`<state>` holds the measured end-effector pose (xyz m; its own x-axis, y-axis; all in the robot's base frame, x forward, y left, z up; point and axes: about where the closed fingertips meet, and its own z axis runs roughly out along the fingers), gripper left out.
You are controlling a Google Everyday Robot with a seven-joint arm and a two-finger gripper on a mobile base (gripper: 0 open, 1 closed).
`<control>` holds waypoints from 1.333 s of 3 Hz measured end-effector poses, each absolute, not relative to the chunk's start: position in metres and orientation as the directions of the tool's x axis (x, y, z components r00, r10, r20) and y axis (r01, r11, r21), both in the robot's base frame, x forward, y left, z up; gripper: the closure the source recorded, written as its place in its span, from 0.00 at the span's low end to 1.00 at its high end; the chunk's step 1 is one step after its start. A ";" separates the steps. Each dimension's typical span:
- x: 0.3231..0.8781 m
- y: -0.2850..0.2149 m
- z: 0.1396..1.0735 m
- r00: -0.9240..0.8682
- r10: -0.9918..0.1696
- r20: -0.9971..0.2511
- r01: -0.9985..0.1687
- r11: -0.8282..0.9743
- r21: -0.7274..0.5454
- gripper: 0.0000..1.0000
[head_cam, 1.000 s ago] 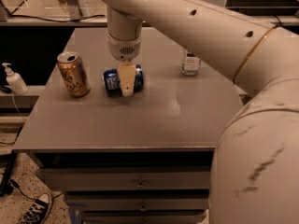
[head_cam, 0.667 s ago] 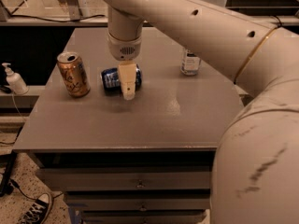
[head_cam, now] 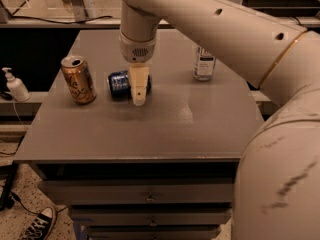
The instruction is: Knock pepsi can over
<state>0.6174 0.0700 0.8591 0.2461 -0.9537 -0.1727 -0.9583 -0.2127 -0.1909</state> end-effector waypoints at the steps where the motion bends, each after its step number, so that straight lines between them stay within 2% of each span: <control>1: 0.618 0.059 0.881 0.201 -0.944 -0.261 -0.964 -0.143 -0.225 0.00; 3: 0.615 0.014 0.933 0.127 -0.871 -0.474 -0.955 0.022 -0.295 0.00; 4: 0.610 -0.016 0.947 0.141 -0.793 -0.593 -0.952 0.055 -0.300 0.00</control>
Offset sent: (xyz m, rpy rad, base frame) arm 0.0008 -0.0608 0.0866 0.3551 -0.0876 -0.1986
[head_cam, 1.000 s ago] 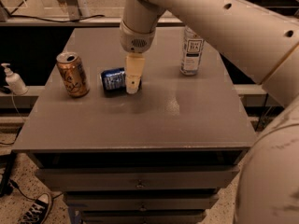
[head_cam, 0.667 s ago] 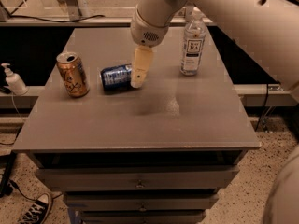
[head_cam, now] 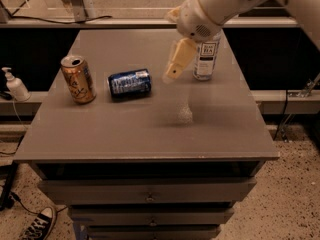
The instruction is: Knock pepsi can over
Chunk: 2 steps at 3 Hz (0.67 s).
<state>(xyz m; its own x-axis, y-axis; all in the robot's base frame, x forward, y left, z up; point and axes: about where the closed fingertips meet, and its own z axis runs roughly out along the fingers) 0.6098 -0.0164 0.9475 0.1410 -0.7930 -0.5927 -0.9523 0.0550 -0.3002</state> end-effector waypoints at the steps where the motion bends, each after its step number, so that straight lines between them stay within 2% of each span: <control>1: 0.604 -0.024 0.951 0.146 -0.774 -0.617 -0.953 0.058 -0.298 0.00; 2: 0.606 -0.006 0.944 0.208 -0.762 -0.613 -0.956 -0.026 -0.292 0.00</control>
Offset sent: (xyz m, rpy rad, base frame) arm -0.0012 0.0295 -0.0118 0.0155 -0.0008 0.2388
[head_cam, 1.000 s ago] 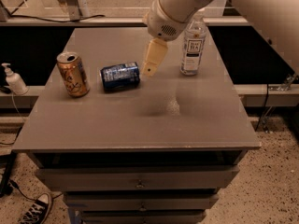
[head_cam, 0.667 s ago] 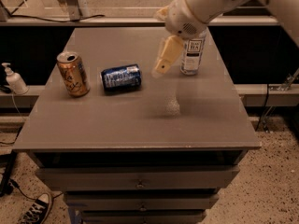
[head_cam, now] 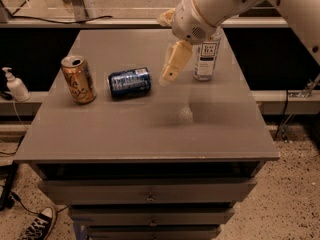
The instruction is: Knock pepsi can over
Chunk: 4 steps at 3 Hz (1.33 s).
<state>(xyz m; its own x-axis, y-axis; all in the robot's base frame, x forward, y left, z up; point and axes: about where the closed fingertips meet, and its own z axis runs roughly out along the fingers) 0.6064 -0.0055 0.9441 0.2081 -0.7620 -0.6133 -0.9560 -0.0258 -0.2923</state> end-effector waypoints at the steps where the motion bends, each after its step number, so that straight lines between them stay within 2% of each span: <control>1: 0.607 -0.016 0.954 0.288 -0.775 -0.562 -0.942 -0.124 -0.311 0.00; 3: 0.581 -0.087 1.006 0.311 -0.847 -0.432 -0.925 -0.166 -0.341 0.00; 4: 0.569 -0.126 1.022 0.310 -0.853 -0.419 -0.914 -0.147 -0.378 0.00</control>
Offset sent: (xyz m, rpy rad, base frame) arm -0.0259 -0.0915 0.0768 -0.2311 -0.0798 0.1346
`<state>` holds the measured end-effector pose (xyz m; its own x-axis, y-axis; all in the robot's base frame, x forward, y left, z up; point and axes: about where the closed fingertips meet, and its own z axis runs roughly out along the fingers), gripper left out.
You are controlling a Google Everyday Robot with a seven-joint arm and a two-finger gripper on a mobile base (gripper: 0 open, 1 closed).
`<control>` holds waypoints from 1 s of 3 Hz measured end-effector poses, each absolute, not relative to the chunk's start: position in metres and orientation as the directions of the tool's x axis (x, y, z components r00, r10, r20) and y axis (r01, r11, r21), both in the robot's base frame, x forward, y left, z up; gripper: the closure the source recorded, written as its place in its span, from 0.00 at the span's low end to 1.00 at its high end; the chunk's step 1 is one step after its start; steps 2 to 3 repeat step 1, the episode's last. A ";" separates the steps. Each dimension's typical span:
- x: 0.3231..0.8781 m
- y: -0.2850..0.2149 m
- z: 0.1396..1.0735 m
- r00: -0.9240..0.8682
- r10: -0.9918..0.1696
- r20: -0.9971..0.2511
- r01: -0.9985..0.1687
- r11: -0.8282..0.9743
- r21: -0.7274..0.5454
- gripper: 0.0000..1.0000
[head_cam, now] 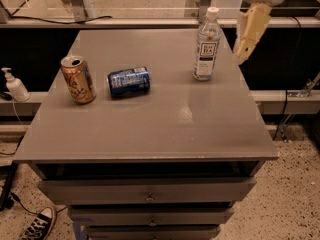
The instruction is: Knock pepsi can over
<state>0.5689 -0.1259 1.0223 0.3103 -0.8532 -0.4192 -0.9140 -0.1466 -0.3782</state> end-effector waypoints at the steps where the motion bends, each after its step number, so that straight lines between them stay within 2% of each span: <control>1: 0.573 -0.124 1.022 0.311 -0.852 -0.421 -0.911 -0.140 -0.388 0.00; 3: 0.573 -0.124 1.022 0.311 -0.852 -0.421 -0.911 -0.140 -0.388 0.00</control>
Offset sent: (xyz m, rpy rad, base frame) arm 0.0000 0.0000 0.0000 0.0000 0.0000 0.0000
